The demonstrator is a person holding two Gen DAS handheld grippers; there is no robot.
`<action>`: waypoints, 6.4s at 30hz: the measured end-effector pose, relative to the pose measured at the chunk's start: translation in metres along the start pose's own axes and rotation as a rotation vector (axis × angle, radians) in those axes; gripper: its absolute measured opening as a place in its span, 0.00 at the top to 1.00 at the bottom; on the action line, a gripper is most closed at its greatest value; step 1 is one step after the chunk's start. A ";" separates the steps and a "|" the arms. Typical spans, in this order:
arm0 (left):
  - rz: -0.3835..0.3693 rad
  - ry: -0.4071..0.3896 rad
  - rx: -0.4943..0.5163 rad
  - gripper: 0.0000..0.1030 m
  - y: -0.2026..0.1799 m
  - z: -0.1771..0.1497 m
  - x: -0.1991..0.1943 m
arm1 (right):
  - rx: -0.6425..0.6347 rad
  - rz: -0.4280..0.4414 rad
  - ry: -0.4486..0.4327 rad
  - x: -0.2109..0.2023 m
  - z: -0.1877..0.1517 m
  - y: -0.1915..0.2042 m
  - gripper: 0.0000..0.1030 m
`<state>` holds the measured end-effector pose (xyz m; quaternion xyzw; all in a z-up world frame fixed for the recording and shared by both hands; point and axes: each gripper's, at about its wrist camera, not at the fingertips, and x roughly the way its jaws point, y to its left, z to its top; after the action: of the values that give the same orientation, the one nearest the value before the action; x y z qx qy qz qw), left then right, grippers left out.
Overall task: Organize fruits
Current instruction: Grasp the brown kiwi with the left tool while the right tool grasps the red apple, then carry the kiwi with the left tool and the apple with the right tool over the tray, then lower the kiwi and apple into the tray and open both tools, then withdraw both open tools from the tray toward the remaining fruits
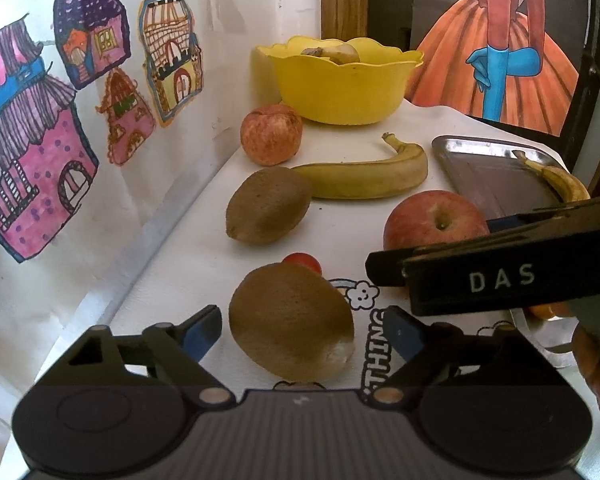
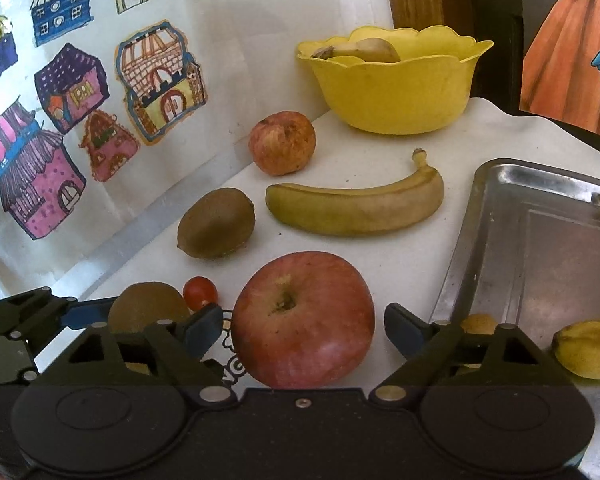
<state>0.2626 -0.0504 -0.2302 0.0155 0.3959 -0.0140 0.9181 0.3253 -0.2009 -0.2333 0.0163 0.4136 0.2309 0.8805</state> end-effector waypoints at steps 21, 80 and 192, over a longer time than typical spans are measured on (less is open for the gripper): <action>0.026 -0.009 -0.046 0.37 0.003 -0.006 -0.003 | -0.032 -0.034 -0.019 0.002 -0.008 0.006 0.29; -0.100 -0.065 -0.002 0.37 -0.065 -0.001 -0.037 | 0.096 -0.142 -0.238 -0.136 -0.069 -0.065 0.30; 0.049 -0.089 -0.048 0.00 0.018 -0.035 -0.076 | 0.387 -0.578 -0.294 -0.166 -0.145 0.028 0.01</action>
<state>0.1860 -0.0301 -0.1989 0.0027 0.3544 0.0174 0.9349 0.1164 -0.2694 -0.2026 0.0978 0.3063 -0.1143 0.9400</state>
